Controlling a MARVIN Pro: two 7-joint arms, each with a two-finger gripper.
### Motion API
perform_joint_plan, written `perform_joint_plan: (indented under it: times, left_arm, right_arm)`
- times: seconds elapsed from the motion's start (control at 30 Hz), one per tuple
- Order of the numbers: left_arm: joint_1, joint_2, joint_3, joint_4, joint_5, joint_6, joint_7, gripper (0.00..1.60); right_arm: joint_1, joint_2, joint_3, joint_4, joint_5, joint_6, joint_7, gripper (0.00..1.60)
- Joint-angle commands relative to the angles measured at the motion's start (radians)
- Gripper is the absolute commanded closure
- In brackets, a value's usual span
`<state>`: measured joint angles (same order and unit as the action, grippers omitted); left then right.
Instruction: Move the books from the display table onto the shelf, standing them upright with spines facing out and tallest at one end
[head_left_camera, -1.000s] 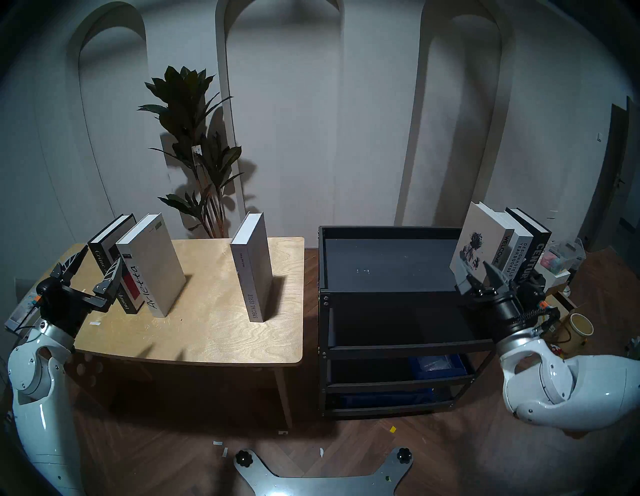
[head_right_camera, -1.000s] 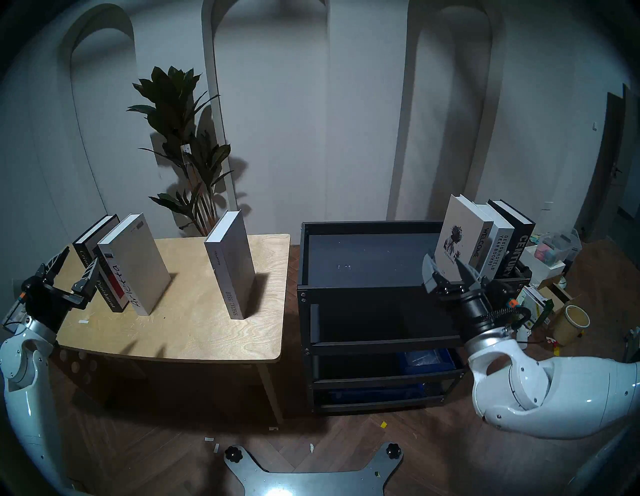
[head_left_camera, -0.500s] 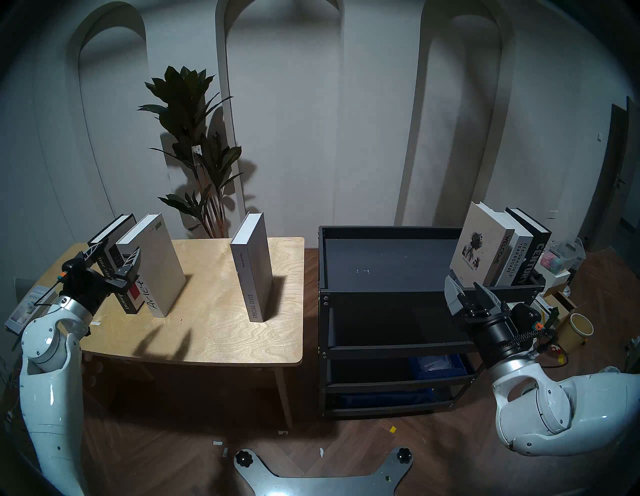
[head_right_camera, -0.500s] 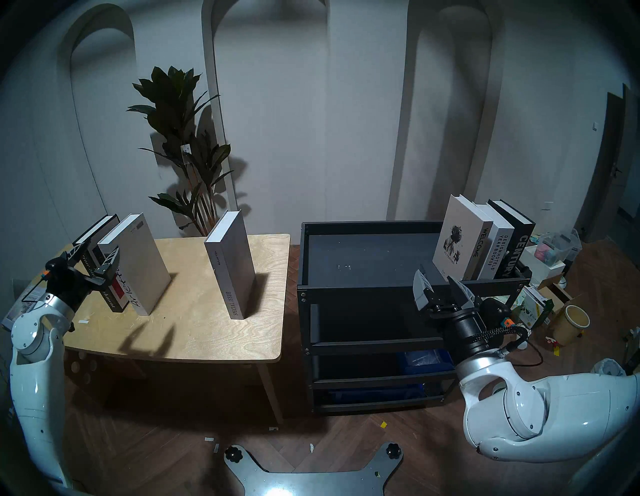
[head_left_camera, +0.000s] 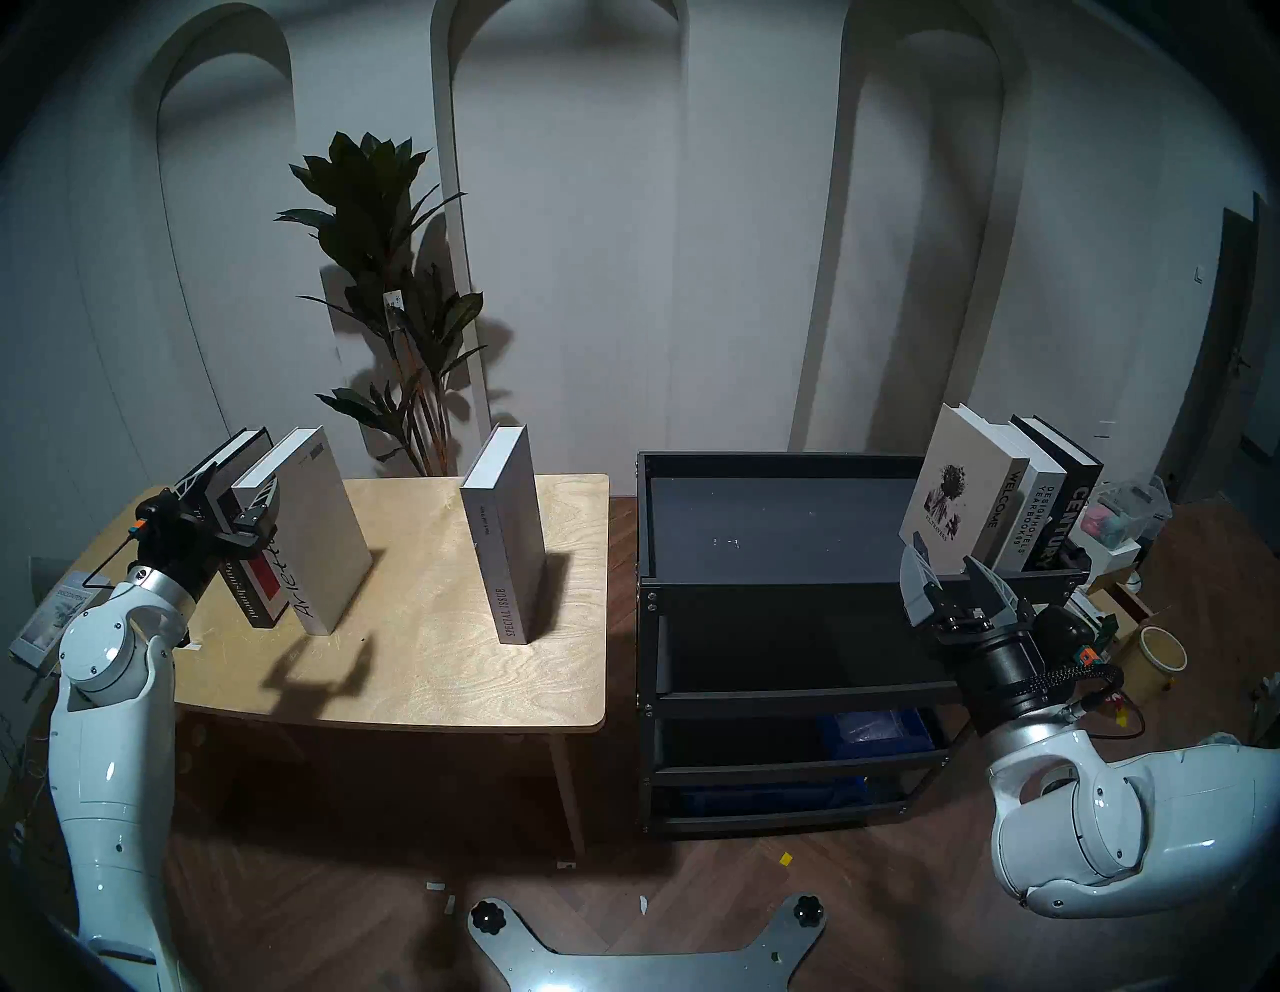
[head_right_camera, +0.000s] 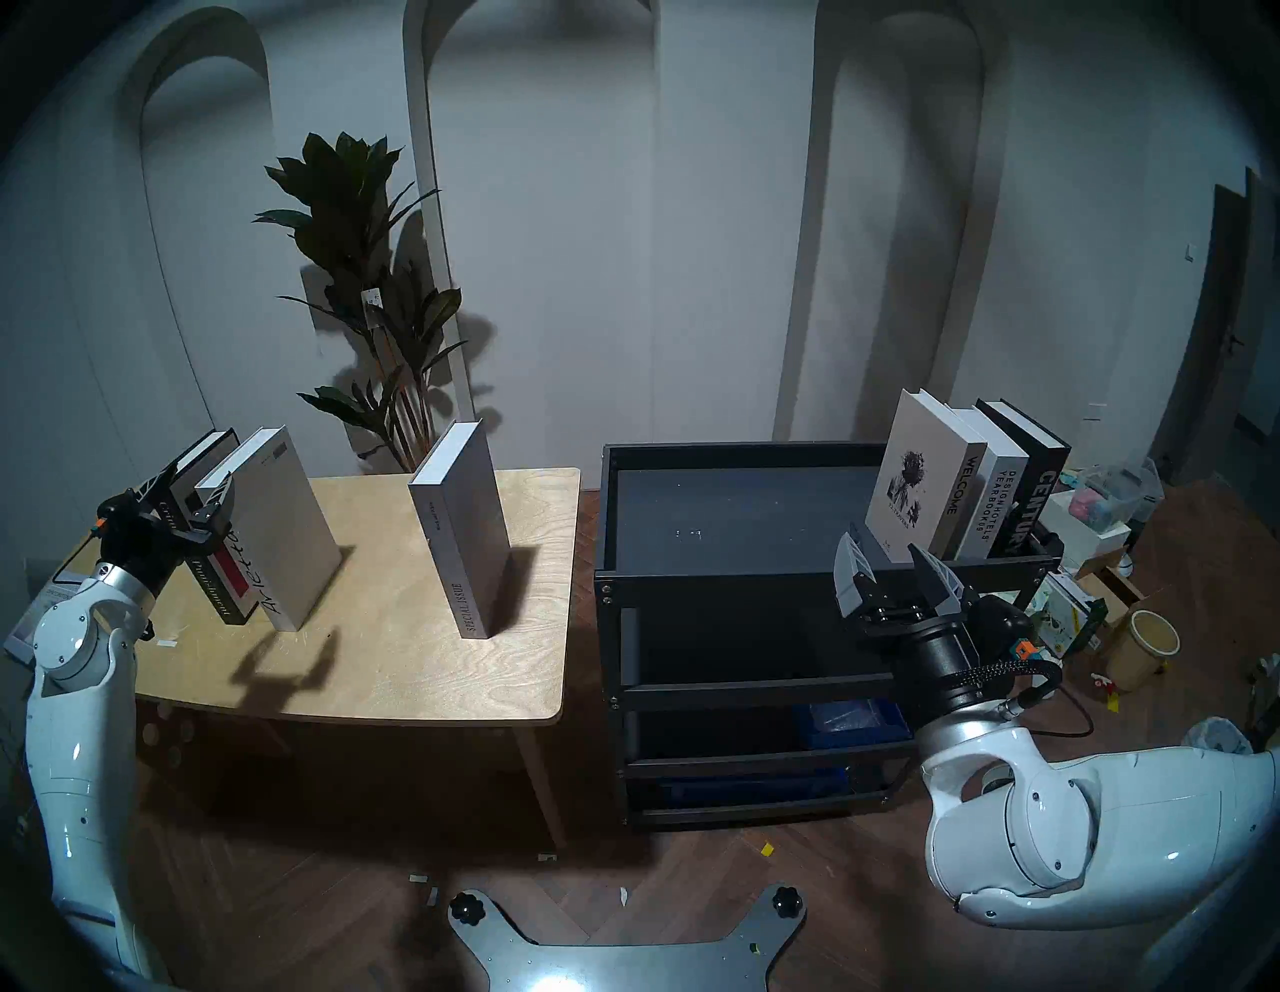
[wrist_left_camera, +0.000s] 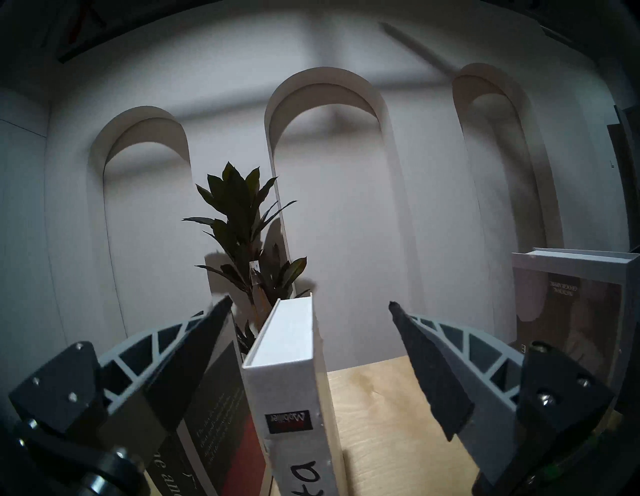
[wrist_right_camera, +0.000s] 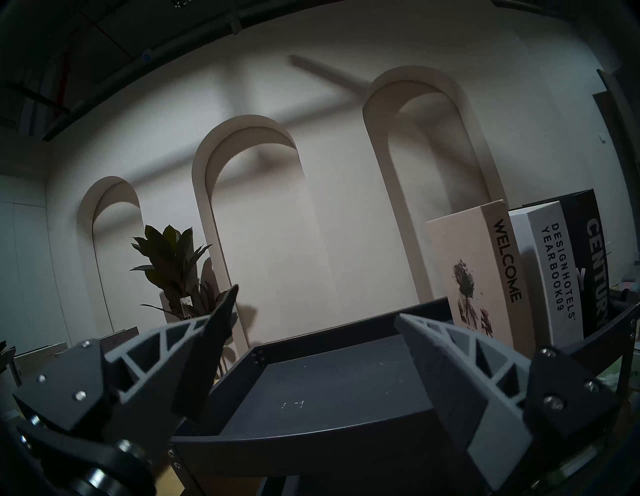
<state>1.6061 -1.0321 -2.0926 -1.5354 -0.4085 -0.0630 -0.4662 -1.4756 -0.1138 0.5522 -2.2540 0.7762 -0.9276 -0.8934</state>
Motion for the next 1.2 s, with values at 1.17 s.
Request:
perform_joint_plan:
  times: [1.17]
  left_arm:
    - [-0.204, 0.063, 0.104, 0.247, -0.001, -0.123, -0.056, 0.0]
  right_arm:
    - [-0.02, -0.157, 0.03, 0.045, -0.195, 0.186, -0.196, 0.0]
